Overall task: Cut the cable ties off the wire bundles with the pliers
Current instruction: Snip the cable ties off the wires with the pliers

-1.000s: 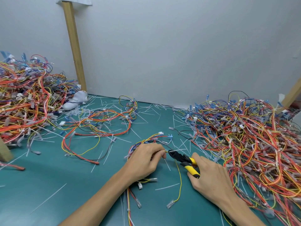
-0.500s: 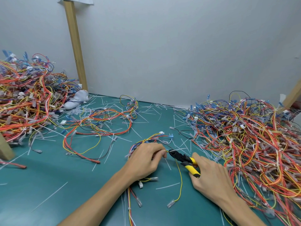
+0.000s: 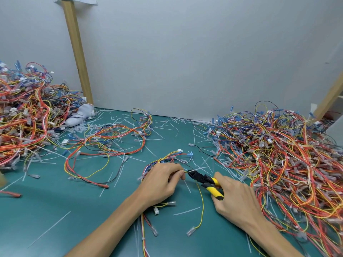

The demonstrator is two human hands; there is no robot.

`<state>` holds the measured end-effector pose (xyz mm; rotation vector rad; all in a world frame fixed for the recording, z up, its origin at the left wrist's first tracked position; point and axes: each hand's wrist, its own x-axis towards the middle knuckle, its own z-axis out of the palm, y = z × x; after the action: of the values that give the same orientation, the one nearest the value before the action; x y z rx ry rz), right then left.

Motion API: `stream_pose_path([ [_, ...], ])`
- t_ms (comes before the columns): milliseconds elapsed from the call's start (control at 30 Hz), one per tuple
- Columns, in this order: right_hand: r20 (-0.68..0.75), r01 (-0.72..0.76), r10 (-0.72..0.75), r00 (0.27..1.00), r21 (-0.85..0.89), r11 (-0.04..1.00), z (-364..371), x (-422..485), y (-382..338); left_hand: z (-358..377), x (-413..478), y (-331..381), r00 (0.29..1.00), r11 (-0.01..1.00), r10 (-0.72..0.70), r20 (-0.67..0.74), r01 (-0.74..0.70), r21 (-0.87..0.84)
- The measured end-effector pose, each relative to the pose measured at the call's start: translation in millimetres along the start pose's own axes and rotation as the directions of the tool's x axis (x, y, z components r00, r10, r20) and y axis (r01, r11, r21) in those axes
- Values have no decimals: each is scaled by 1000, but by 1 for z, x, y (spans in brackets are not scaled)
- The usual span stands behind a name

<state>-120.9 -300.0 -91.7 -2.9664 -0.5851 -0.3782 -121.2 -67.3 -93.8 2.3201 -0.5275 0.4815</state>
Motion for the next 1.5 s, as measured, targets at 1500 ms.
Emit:
stream_pose_path([
  [1500,-50,3,0,999,60,998,-4,-2,0,3,-2,0,999,999,36,24,-36,30],
])
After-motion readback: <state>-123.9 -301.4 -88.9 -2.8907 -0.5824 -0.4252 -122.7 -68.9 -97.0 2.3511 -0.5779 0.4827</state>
